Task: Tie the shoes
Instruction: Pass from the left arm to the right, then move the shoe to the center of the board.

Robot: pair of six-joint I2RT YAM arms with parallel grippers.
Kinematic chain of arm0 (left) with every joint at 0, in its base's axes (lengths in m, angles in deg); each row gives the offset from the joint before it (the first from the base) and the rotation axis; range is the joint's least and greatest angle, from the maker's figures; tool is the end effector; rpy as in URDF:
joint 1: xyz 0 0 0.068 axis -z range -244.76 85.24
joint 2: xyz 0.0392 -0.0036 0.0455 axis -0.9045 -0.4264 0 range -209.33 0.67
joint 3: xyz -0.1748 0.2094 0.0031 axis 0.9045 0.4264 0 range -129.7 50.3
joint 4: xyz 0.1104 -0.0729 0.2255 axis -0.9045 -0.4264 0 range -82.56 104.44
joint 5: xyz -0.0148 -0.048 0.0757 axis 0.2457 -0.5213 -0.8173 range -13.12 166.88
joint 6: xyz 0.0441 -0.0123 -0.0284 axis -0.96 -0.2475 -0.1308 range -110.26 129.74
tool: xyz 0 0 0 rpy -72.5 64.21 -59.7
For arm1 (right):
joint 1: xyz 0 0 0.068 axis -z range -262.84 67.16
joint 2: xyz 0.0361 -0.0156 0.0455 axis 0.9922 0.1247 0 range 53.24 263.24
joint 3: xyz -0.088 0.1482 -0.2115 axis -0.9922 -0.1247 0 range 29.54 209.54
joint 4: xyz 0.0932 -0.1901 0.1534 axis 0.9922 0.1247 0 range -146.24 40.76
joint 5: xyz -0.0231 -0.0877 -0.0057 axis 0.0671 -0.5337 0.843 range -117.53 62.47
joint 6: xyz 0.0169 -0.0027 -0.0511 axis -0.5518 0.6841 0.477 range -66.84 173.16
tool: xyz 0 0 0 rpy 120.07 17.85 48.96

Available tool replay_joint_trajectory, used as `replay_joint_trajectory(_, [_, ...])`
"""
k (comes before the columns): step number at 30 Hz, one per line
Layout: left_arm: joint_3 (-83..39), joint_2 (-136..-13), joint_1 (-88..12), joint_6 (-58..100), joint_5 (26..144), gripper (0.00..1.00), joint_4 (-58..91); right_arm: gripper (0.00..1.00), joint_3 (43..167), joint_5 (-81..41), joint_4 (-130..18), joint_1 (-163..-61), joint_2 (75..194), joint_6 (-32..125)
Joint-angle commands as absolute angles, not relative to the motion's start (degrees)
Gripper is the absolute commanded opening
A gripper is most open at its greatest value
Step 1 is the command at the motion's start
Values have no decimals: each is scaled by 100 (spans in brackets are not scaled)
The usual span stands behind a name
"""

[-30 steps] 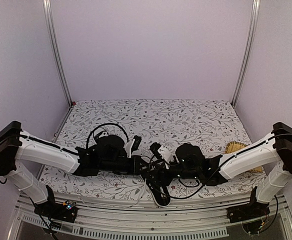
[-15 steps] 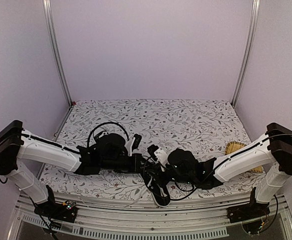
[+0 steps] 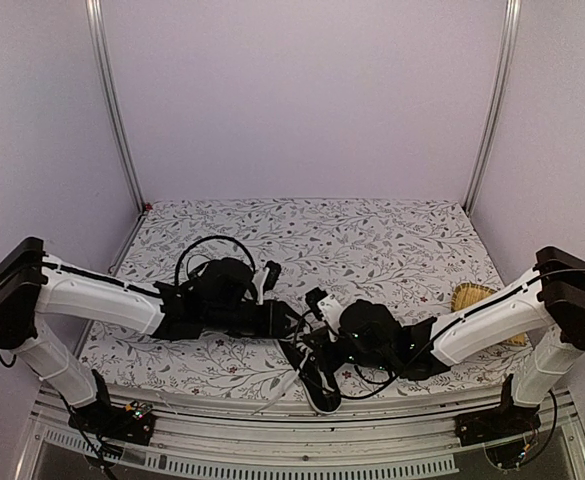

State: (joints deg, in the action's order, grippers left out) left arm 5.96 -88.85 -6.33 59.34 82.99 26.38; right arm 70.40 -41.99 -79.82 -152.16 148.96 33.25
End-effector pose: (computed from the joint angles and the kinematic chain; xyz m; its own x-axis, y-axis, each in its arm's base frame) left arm 0.1666 -0.2784 0.1860 -0.8667 -0.0361 -0.4976 0.3607 0.6438 -0.6749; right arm 0.1245 0.3047 0.1540 -0.4552 -0.2724 -0.8477 -0.7186 0.6746 0.1691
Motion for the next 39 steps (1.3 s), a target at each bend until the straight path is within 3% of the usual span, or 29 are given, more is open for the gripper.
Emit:
replay_joint_trajectory(1, [314,-8752,-1160,5384,7936,45,1808,2,6912,-4311,-8066,-15192,14685,3089])
replay_joint_trajectory(15, [-533,-10035,-1468,4649,7940,45,895,2,6990,-4256,-8085,-15193,14768,2987])
replay_joint_trajectory(17, [-580,-10122,-1467,4654,7933,41,886,2,6995,-4247,-8085,-15199,14772,2993])
replay_joint_trajectory(21, [-583,-10150,-1463,4701,8014,16,929,2,6988,-4260,-8082,-15190,14755,2987])
replay_joint_trajectory(25, [-376,-9913,-1445,4844,7857,1,865,2,6980,-4304,-8073,-15196,14724,2980])
replay_joint_trajectory(32, [550,-8722,-1405,5257,7642,0,979,2,7086,-4431,-7903,-15192,14719,2780])
replay_joint_trajectory(39, [1785,-7946,-1293,6053,8336,0,2032,2,7174,-4273,-7730,-15187,14734,2344])
